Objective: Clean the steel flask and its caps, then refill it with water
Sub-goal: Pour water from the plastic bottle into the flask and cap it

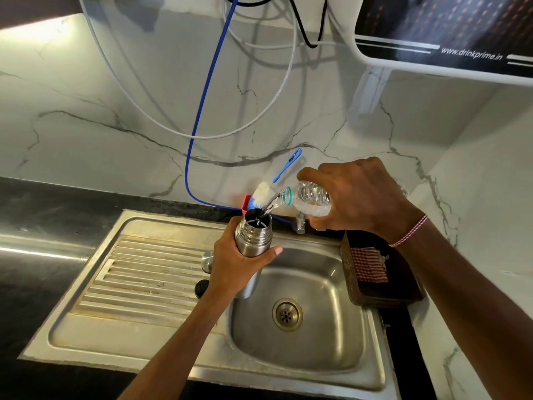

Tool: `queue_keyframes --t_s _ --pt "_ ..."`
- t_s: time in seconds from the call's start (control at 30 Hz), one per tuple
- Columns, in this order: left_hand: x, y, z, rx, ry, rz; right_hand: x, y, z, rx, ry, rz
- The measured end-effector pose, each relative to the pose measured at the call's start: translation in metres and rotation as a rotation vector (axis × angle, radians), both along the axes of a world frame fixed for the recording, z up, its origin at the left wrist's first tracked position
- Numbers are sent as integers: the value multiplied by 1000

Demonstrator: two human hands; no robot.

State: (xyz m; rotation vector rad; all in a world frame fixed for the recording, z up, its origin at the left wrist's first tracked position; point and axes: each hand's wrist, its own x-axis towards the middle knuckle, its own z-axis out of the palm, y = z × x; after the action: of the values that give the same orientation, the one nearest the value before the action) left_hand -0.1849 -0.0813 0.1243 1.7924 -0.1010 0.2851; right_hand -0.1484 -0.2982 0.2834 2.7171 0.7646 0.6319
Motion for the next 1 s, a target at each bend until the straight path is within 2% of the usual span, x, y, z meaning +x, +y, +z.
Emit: queue_keyframes --t_s 1.0 --pt "-7 -2 -2 -1 19 5 -4 -5 9 -23 -17 28"
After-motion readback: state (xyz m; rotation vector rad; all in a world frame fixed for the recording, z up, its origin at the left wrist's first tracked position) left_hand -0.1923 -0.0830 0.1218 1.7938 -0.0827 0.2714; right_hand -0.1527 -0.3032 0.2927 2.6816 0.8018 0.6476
